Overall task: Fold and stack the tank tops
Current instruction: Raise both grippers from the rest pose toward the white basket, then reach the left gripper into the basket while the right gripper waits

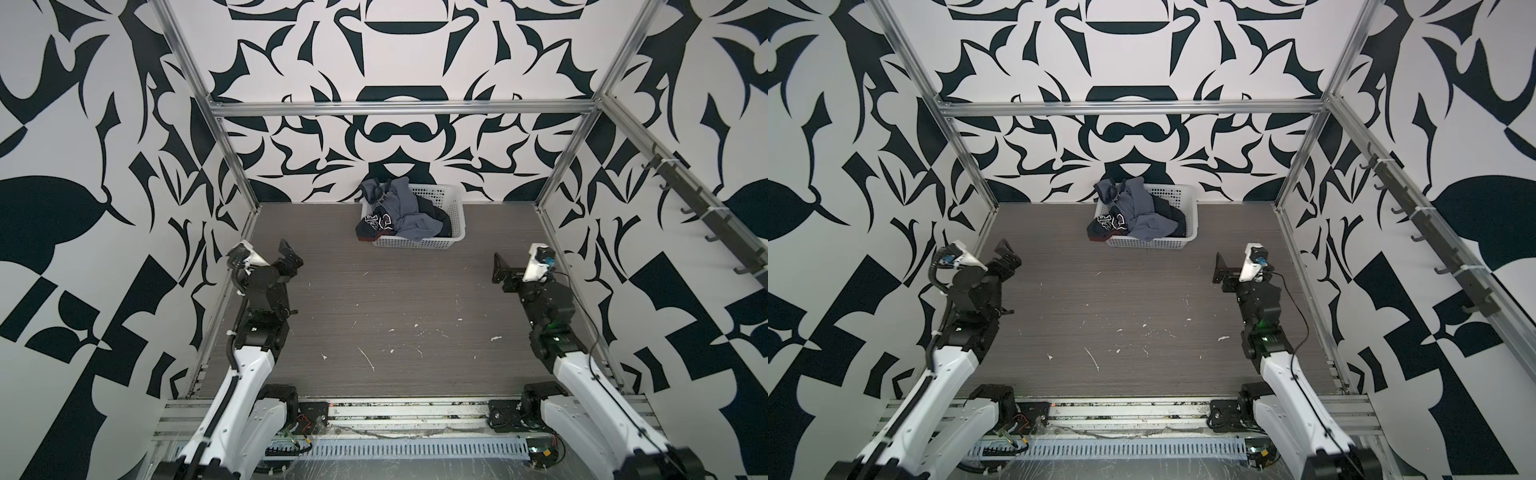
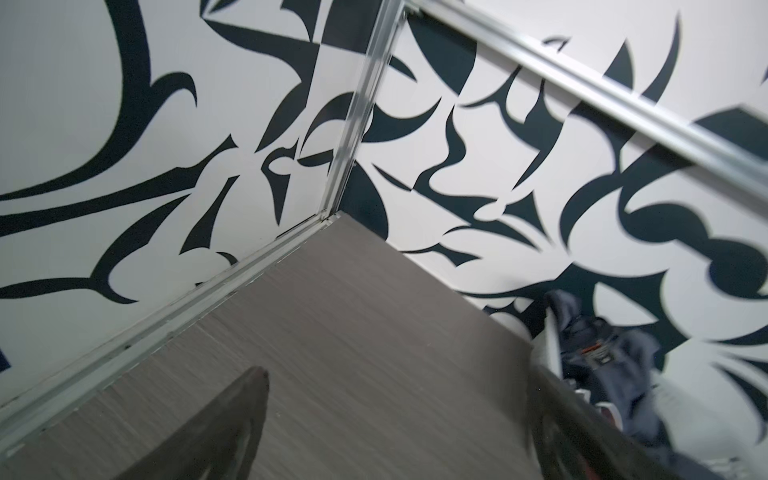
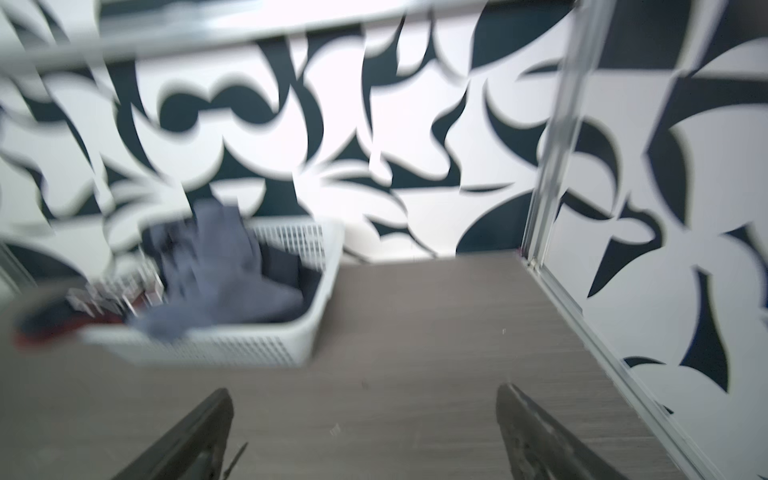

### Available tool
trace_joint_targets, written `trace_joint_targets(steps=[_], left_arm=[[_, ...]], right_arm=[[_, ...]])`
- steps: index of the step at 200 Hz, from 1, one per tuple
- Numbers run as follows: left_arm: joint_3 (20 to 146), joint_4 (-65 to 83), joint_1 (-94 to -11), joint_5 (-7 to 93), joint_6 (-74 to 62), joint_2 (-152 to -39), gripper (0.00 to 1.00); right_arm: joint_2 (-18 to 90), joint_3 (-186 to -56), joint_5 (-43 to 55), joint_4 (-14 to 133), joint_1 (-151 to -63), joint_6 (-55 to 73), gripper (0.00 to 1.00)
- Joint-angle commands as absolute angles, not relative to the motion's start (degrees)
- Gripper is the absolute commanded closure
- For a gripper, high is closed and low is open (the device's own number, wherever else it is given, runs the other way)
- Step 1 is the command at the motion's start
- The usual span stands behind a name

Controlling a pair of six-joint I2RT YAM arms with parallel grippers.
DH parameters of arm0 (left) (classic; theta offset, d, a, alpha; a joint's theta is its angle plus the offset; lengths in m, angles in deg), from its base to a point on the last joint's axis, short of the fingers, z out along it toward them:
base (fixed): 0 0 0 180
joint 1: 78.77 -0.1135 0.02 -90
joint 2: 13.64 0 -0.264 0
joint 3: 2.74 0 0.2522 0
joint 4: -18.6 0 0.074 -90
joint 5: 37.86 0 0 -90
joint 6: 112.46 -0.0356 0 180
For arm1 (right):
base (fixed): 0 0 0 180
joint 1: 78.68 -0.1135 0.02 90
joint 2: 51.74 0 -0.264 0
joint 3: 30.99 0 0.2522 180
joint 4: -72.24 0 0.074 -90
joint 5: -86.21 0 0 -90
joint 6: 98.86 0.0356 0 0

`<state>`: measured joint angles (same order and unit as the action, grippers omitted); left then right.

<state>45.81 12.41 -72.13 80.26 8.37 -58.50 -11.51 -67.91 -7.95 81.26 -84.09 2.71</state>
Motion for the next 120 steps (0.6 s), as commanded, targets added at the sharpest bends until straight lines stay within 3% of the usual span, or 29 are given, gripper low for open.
trace_joint_targets(steps=[1, 11, 44, 63, 120], left_arm=[[47.9, -9.4, -72.3, 79.5, 18.0, -54.3, 0.01], [47.7, -10.8, -72.3, 80.0, 19.3, -52.6, 0.01], [48.4, -6.3, -72.3, 64.4, 16.7, -55.7, 0.01], [54.1, -6.5, -69.9, 58.3, 17.7, -65.7, 0.01], [82.7, -10.6, -52.8, 63.7, 14.0, -101.2, 0.01]], right_arm=[[-21.6, -75.8, -18.5, 57.5, -84.0, 22.7, 0.00], [-25.4, -76.4, -19.3, 53.0, -84.1, 24.7, 0.00], [-29.4, -76.4, -11.5, 49.6, -84.0, 23.6, 0.01], [-23.8, -80.6, -8.9, 44.1, -84.0, 21.9, 0.01], [-6.3, -87.4, 0.1, 40.4, -84.3, 20.3, 0.01]])
